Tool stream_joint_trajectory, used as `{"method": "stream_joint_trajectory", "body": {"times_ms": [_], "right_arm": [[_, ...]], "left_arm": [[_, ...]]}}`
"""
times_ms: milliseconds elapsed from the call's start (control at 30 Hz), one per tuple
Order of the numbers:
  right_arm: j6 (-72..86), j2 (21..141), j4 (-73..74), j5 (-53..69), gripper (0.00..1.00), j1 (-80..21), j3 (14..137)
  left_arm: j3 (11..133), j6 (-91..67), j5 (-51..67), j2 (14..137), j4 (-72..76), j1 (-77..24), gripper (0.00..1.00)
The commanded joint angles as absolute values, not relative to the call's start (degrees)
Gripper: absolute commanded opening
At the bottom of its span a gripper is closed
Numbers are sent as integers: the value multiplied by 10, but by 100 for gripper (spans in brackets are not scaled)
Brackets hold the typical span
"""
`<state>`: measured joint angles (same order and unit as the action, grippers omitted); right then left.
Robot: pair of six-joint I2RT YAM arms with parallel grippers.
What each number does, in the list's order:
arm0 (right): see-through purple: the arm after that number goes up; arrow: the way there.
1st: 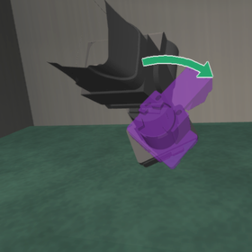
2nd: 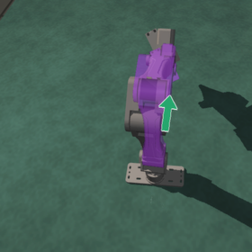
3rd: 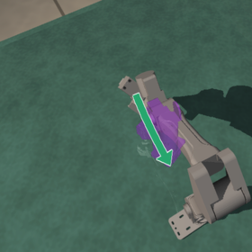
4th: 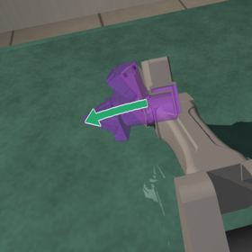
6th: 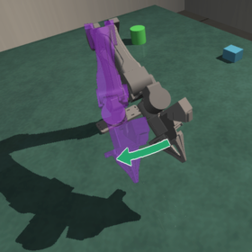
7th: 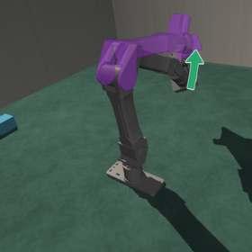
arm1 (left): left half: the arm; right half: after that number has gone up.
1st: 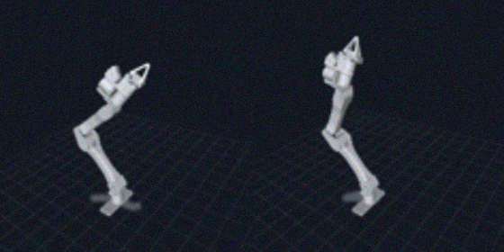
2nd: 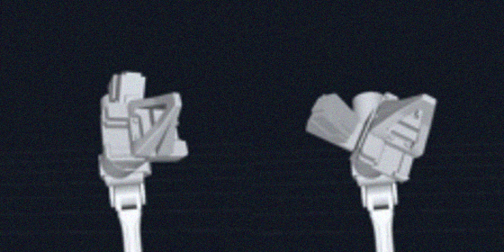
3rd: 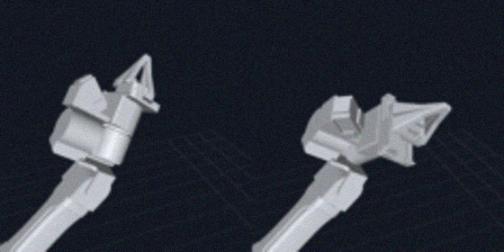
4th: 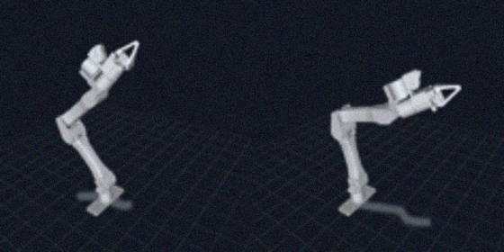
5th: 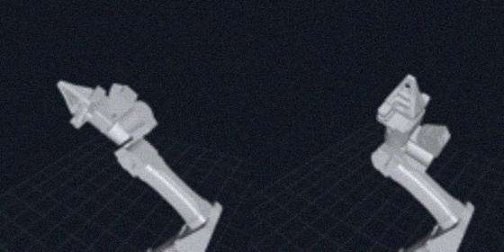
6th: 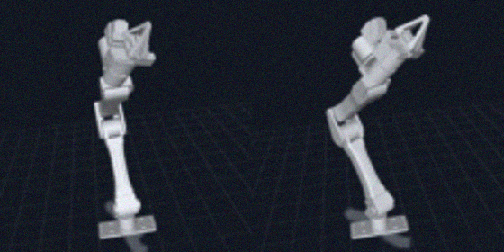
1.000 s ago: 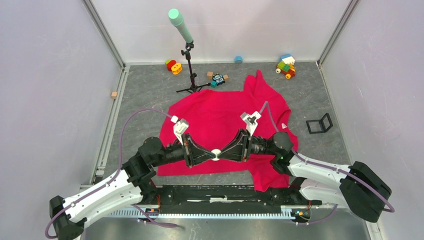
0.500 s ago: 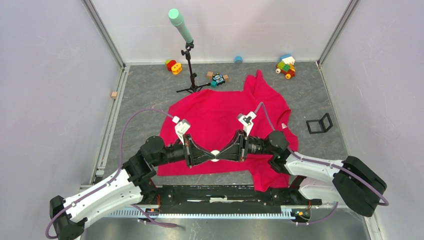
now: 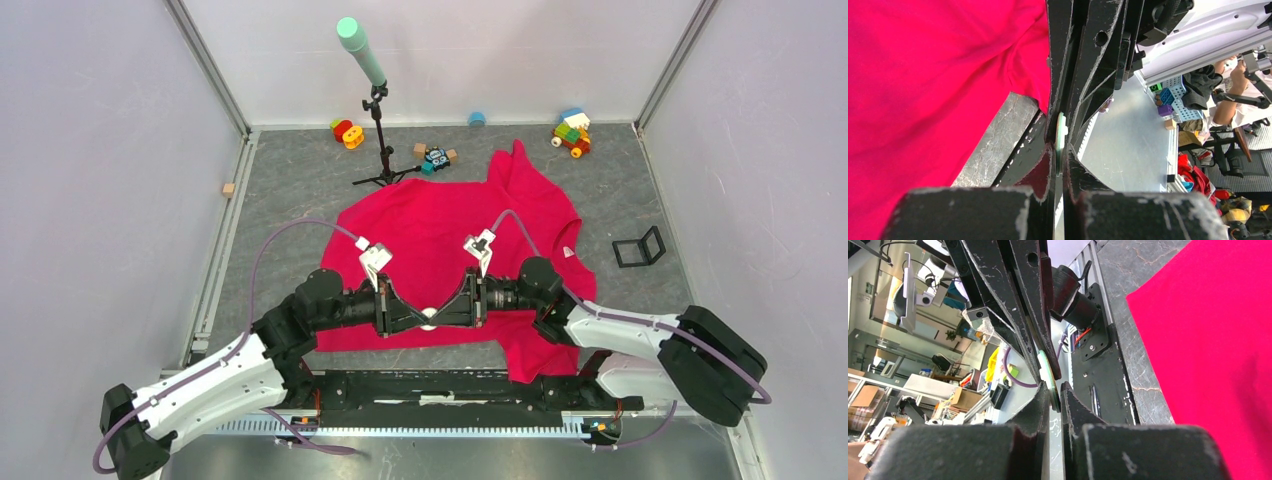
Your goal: Pin the brooch onto the clothing
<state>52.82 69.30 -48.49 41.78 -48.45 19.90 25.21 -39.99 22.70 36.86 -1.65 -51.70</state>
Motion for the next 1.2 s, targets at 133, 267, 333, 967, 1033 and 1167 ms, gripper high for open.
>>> {"method": "stream_joint_trajectory", "body": {"times_ms": [133,267,333,967,1033,1167], "right_arm": [[420,635,-361,351,7,-494,247],[382,575,-316,311,28,-492,254],[360,548,-285,293,36,-491,264],[234,493,156,-252,67,-479,336],[222,523,153,-269,68,-462,329],[193,593,108,-260,61,-421,306]], "left_arm": [[267,-399,227,336,63,-526,2],[258,-400,208,336,48,-525,2],[253,-404,200,337,47,-526,2],[355,-395,24,607,70,-526,2],[372,-397,17,647,86,-527,2],[399,-402,4,706,118,-528,2]]}}
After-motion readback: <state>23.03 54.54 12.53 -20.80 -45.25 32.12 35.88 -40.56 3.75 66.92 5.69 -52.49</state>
